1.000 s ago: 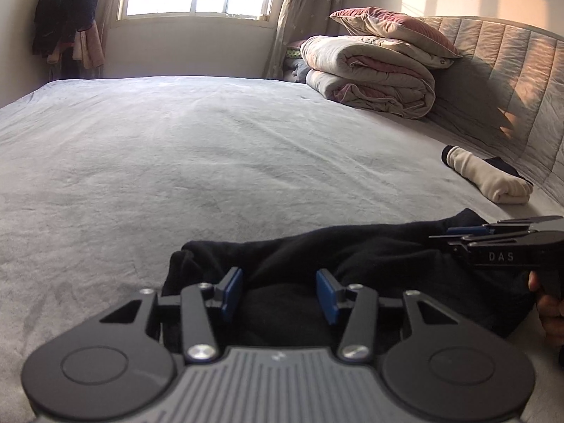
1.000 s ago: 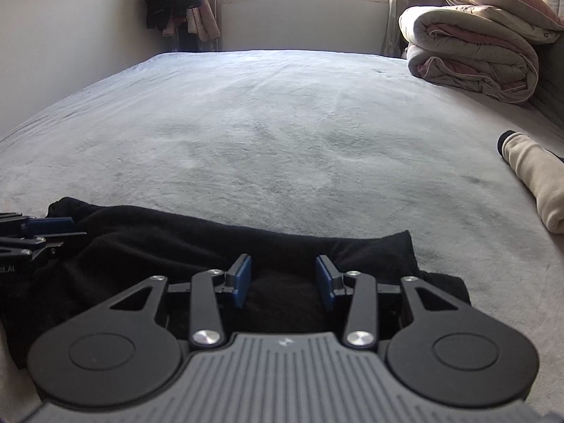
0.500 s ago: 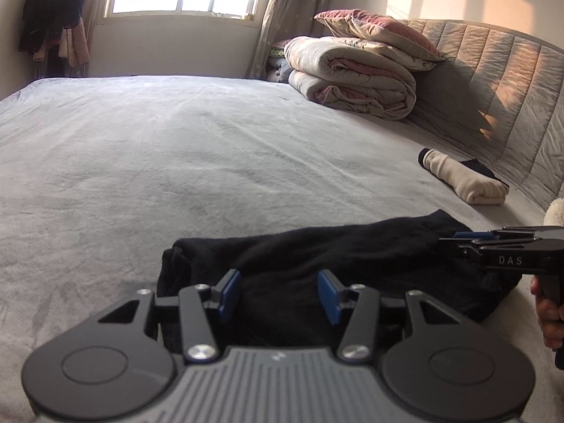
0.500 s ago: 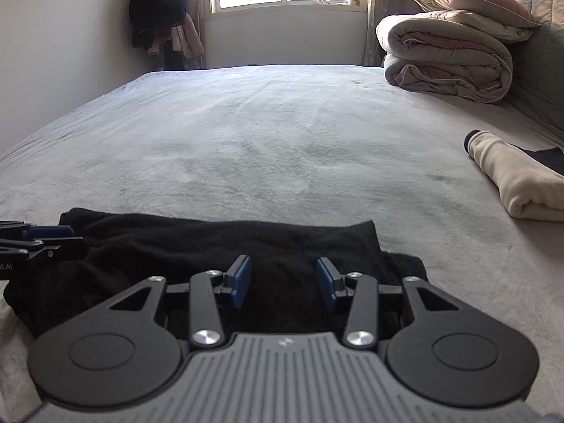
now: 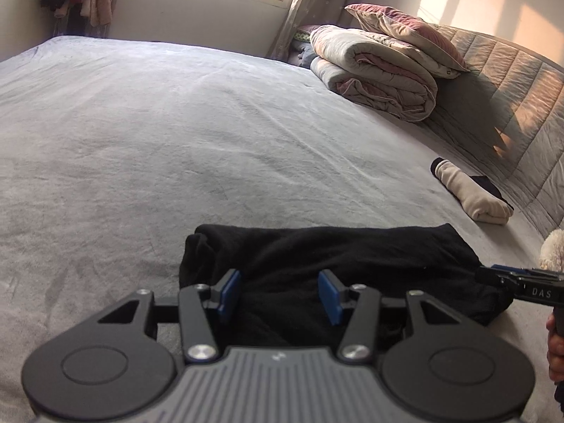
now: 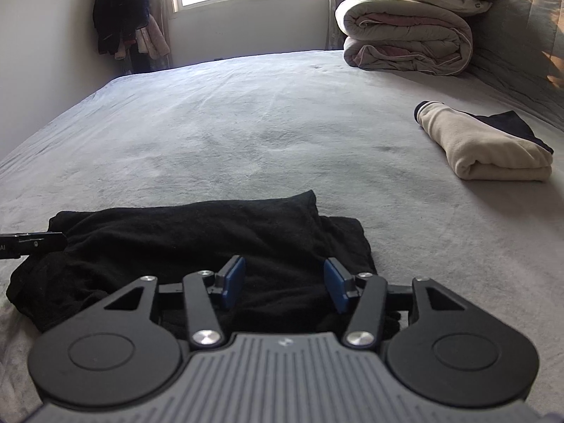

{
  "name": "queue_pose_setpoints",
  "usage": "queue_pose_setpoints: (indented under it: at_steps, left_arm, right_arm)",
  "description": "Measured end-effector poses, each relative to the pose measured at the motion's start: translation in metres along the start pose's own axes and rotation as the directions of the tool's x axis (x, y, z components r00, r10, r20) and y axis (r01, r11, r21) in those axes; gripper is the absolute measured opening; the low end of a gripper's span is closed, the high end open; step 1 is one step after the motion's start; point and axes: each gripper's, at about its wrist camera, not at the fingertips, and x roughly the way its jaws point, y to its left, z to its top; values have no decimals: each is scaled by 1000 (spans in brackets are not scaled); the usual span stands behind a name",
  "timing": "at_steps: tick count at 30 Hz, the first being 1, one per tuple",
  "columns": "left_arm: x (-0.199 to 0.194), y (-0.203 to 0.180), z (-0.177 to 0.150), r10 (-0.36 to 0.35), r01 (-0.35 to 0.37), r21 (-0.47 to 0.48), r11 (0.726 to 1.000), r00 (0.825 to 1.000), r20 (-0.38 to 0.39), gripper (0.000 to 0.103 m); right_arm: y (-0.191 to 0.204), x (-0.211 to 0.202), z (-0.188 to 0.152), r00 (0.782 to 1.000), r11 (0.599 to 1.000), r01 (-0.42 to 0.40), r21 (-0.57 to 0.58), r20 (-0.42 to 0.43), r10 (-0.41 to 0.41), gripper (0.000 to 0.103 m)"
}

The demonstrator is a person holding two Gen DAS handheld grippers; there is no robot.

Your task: Fold clothes

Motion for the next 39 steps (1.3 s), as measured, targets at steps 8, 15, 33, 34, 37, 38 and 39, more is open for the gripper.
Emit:
queue_pose_setpoints:
  at_steps: [8,15,33,34,37,38,39]
  left_arm:
    - [-6,33,9,-27,14,-195,981,998,-63,51]
    - [-7,52,11,7,-33,-274,961,996,-94,52]
    - [11,58,-13,-84,17,-525,851,991,-103,8]
    - [8,56,-12,-86,23,-532,846,992,-94,7]
    - [-1,46,-5,-97,48,-546,836,993,-61,7]
    - [-5,41,-1,-104,60,-548,834,993,-48,7]
    - [-9,35,2,-112,74,-549,833,993,-36,7]
  right_arm:
    - [-11,-13,1,999,997,-31,65,23,30,57]
    - [21,-4,10,991,991,-133,19,37,132,55]
    - [58,39,12,960,960,-275,56,-38,277,19]
    - [58,43,11,958,957,-281,69,-43,284,18]
    - [55,57,5,950,950,-292,111,-79,302,10]
    - [54,63,2,947,948,-294,125,-96,306,7]
    - [52,65,2,943,944,-299,143,-106,315,7]
